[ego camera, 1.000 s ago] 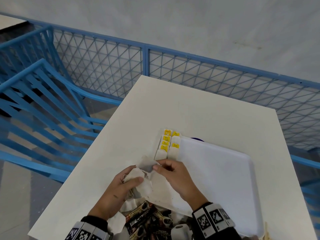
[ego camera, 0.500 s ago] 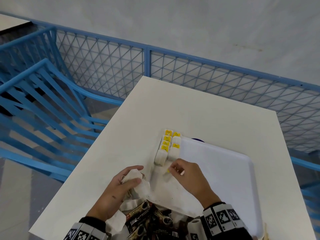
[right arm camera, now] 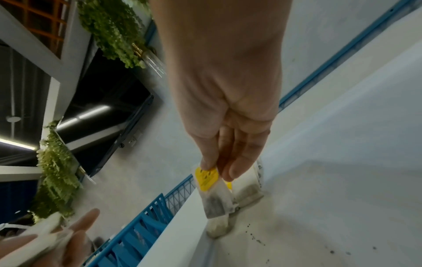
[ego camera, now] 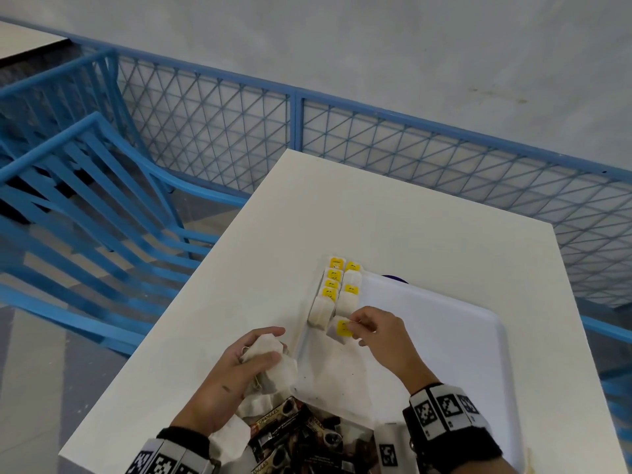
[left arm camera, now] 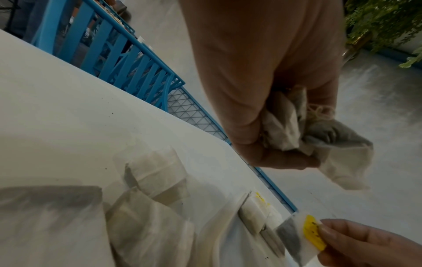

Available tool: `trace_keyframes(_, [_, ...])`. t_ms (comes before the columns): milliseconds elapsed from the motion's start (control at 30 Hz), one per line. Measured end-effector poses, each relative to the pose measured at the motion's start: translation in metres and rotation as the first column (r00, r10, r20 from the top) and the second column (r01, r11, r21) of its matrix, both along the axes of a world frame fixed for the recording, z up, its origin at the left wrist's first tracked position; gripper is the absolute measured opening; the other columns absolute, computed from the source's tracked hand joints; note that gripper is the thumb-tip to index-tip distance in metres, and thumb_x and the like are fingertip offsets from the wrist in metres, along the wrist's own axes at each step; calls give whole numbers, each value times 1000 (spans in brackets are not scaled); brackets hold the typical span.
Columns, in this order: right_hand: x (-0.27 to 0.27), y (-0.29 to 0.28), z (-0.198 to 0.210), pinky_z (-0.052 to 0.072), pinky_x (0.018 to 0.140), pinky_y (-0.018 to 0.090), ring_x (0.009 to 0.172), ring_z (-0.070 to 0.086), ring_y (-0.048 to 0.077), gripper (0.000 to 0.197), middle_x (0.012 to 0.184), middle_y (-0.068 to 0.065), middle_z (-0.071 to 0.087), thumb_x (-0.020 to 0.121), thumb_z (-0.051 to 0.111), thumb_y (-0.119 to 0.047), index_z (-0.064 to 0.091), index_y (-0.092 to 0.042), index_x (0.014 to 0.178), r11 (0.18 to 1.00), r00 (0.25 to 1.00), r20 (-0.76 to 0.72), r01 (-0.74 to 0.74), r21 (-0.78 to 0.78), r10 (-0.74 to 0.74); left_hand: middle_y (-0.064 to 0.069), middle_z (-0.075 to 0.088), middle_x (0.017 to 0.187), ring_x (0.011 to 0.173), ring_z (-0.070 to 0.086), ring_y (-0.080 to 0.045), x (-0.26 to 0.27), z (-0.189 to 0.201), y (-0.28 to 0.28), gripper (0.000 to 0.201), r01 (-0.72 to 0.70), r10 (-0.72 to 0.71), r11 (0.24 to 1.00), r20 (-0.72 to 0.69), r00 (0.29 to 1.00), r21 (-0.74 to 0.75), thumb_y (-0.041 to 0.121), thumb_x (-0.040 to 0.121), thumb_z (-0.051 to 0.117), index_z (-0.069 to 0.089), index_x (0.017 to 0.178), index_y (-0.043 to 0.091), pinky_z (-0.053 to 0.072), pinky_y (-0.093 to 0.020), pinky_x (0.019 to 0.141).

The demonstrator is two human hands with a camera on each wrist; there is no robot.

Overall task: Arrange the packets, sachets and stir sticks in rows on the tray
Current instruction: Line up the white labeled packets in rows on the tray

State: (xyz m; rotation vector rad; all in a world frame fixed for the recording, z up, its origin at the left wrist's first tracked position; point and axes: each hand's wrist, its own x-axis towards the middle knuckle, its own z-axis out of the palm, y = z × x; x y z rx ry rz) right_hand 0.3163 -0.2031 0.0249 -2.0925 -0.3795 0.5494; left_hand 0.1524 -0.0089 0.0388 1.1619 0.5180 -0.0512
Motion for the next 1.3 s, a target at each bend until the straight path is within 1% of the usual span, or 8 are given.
trace_keyframes(100, [11, 5, -6, 50, 58, 16, 60, 59, 11, 8, 71, 2, 66, 84, 66, -10, 62, -15, 79, 1000, 999, -38, 27, -5, -27, -10, 69, 97, 86, 65, -19, 0, 0, 1, 57, -9, 9, 1000, 6, 1000, -18, 32, 56, 75, 66, 111, 17, 52, -27, 63])
trace_keyframes(200, [20, 12, -16, 48, 62, 22, 61, 56, 12, 15, 67, 0, 63, 84, 66, -10, 61, -20, 74, 998, 999, -2, 45, -52, -45, -11, 71, 98, 86, 67, -19, 1, 1, 2, 58, -22, 22, 998, -1, 1000, -51, 31, 55, 76, 66, 110, 14, 53, -26, 64])
trace_keyframes(367, [28, 21, -29, 37, 60, 6, 74, 55, 13, 9, 76, 1, 60, 83, 67, -11, 68, -4, 89, 986, 990, 103, 106, -128, -93, -16, 70, 104, 90, 67, -23, 5, 3, 1, 42, -53, 52, 993, -12, 999, -105, 19, 69, 66, 65, 109, 4, 55, -26, 69])
trace_keyframes(567, [22, 26, -30, 35, 62, 18, 73, 49, 13, 16, 81, 1, 52, 84, 65, -18, 60, -10, 97, 974, 973, 208, 142, -178, -104, -14, 69, 99, 91, 64, -24, 8, -2, -1, 40, -64, 64, 997, -5, 998, -47, 33, 60, 74, 71, 93, 11, 51, -34, 75])
trace_keyframes(767, [-13, 36, 6, 38, 60, 8, 62, 49, 4, 12, 71, -4, 57, 88, 61, -27, 63, -16, 84, 1000, 983, 182, -16, -14, 18, -12, 67, 92, 84, 63, -21, 10, -4, -3, 43, -74, 75, 997, 21, 997, -18, 35, 61, 75, 68, 95, 9, 52, -29, 66])
trace_keyframes(1000, [-32, 28, 5, 36, 65, 4, 68, 44, 1, 9, 79, -7, 42, 90, 56, -16, 55, -17, 99, 993, 946, 310, 112, -27, -98, -8, 65, 80, 70, 64, -15, 11, -2, -9, 51, -59, 59, 998, 28, 998, -2, 36, 62, 75, 64, 100, 4, 50, -23, 57])
trace_keyframes(1200, [-25, 13, -28, 39, 81, 19, 100, 48, 15, 33, 100, -5, 38, 85, 62, -18, 49, -17, 116, 969, 978, 210, 47, -244, 5, -6, 65, 74, 66, 62, -13, 7, -2, -10, 23, -50, 51, 999, 30, 998, -14, 15, 82, 68, 63, 100, 1, 48, -20, 53])
trace_keyframes(1300, [-23, 15, -31, 40, 78, 22, 98, 48, 15, 39, 103, -4, 38, 85, 64, -20, 44, -14, 118, 976, 970, 221, 143, -164, -105, -9, 65, 80, 69, 63, -14, 7, -1, -10, 25, -56, 56, 998, 10, 998, -3, 16, 81, 69, 63, 100, 1, 49, -21, 55])
